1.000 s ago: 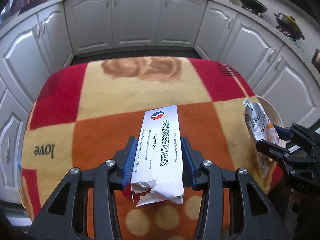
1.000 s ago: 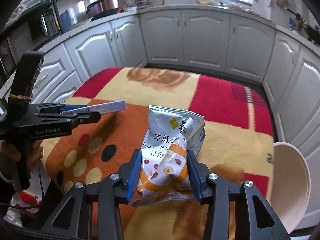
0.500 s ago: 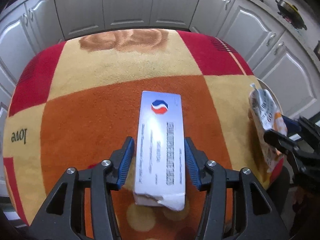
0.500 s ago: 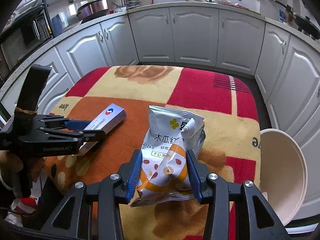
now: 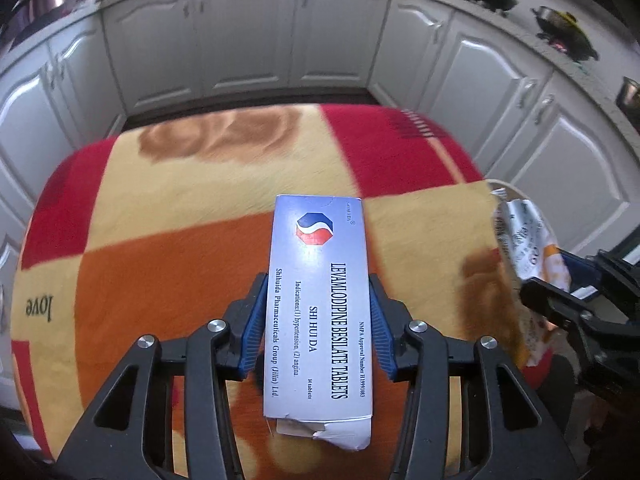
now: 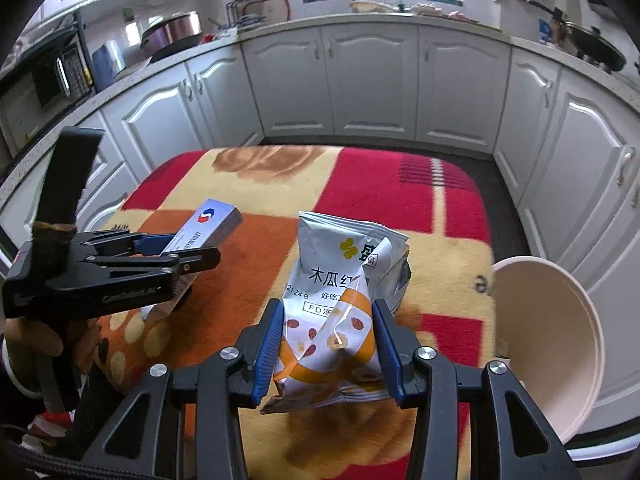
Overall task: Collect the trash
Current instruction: 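Carry the tablet box and snack bag over the beige bucket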
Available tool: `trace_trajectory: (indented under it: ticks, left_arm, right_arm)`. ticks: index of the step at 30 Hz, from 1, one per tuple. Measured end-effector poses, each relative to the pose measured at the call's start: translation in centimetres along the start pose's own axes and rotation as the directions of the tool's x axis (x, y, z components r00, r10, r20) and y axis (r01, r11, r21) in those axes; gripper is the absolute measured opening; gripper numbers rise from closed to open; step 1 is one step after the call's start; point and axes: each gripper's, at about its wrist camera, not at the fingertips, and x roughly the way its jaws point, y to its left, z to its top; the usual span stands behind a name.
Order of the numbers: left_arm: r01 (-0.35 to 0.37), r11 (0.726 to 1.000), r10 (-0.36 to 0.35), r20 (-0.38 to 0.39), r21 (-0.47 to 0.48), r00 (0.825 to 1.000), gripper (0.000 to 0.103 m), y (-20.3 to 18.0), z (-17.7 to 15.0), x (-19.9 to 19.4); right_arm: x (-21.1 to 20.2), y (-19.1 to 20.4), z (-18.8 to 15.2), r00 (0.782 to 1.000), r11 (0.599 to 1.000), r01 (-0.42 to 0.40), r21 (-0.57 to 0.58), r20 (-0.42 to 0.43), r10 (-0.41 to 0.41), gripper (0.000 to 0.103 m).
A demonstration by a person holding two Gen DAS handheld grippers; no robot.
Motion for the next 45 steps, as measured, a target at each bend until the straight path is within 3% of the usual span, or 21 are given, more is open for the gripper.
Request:
trace_trajectory:
  ticks: [11, 25, 33, 45]
  left_arm:
    - [0.090, 0.989, -0.093, 0.021, 0.118, 0.995, 0.045, -8.6, 2.1, 0.3]
    - [0.232, 0.951, -0.229, -0.041, 0.204, 0.973, 0.045, -18.9, 4.8, 4.6]
    - [0.280, 0.939, -0.266, -0.095, 0.199, 0.959, 0.045, -21.6, 5.7, 7.6]
    - [0.277, 0.946, -0.259, -0.120, 0.170, 0.958, 0.045, -22.6, 6.2, 10.2]
  right_arm:
    - [-3.7, -7.2, -1.3, 0.988, 0.983, 0.146, 0.109, 0.032, -0.150, 0.043]
    - [-4.5, -18.1, -5.3, 0.960, 0.911, 0.278, 0.304, -0.047, -0.277, 0.043]
    - [-2.8, -21.1, -6.8, 0.955, 0.880, 0.296, 0.372, -0.091, -0.283, 0.044]
    - [-1.3, -23.2, -8.1, 0.951, 0.854, 0.309, 0.418, -0.120, -0.286, 0.049]
